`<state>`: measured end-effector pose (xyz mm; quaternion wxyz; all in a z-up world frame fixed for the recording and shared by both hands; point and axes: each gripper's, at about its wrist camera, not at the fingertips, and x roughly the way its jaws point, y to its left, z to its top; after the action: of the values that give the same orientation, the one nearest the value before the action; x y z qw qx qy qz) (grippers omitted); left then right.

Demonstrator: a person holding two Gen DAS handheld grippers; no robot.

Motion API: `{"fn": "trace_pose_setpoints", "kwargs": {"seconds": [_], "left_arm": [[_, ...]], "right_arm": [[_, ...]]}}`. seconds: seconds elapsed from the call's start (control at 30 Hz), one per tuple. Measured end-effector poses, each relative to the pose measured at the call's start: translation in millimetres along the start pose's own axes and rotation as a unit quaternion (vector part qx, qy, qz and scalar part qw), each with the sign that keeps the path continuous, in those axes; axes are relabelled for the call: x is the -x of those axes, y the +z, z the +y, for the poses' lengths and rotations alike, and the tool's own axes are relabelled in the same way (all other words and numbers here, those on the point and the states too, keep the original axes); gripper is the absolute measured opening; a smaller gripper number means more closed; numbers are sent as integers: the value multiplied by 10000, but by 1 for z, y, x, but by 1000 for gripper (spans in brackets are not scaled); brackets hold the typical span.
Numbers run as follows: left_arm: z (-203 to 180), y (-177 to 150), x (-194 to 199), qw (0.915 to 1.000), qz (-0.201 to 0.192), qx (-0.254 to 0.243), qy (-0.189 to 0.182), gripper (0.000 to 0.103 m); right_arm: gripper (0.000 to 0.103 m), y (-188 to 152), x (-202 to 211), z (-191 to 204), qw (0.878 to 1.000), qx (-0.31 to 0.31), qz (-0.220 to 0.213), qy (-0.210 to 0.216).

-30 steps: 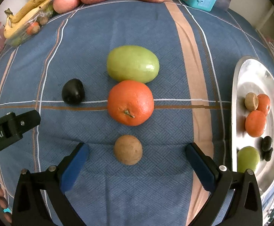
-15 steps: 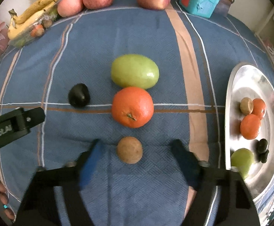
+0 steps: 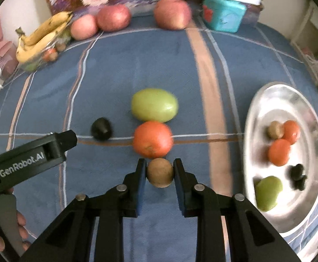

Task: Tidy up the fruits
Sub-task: 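Grasp the brown kiwi with the right tool while the left tool grasps the dark plum, then lower the kiwi and plum into the steel plate and open both tools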

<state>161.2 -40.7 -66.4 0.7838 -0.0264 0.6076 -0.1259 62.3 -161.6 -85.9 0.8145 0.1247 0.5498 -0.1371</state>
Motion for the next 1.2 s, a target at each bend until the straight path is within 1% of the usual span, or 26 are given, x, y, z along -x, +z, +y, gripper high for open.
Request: {"fn": "trace_pose_setpoints", "kwargs": {"seconds": [0.03,0.1,0.13,0.23,0.3,0.33,0.4,0.47,0.63,0.77,0.87,0.97,1.07,1.2], "left_arm": [[-8,1,0,10000,-50,-73,-24,100],[-19,1,0,9996,-125,-231,-90,89],[-24,1,-3,9994,-134,-284,-150,86],[-34,-1,-13,9989,-39,-321,-345,74],[-38,-2,-20,9984,24,-323,-461,57],[-39,-3,-22,9982,50,-304,-505,53],[-41,-2,-23,9980,77,-235,-588,36],[-40,-2,-24,9974,119,-161,-688,29],[-25,-2,-17,9963,5,13,-857,28],[-22,0,5,9955,-264,65,-912,27],[-27,0,22,9926,-384,79,-1151,27],[-43,-2,33,9902,-405,-97,-1335,27],[-63,-10,36,9888,-384,-346,-1402,27],[-101,-31,33,9833,-159,-785,-1637,27]], "right_arm": [[26,1,3,-3,10000,-21,-45,-36],[26,0,8,-7,9999,-86,-115,-32],[26,0,11,-11,9998,-131,-157,-29],[26,0,18,-17,9995,-183,-244,-47],[26,-1,18,-21,9994,-217,-269,-51],[26,-2,19,-23,9993,-247,-272,-42],[26,-1,19,-26,9992,-293,-271,-22],[26,-1,18,-26,9992,-320,-257,-20],[26,1,22,-31,9989,-369,-272,49],[26,4,28,-37,9984,-443,-342,118],[26,7,37,-48,9973,-552,-480,85],[26,9,47,-69,9950,-767,-634,-97],[26,8,52,-99,9902,-1110,-740,-421],[26,4,52,-143,9822,-1489,-732,-879]]}}
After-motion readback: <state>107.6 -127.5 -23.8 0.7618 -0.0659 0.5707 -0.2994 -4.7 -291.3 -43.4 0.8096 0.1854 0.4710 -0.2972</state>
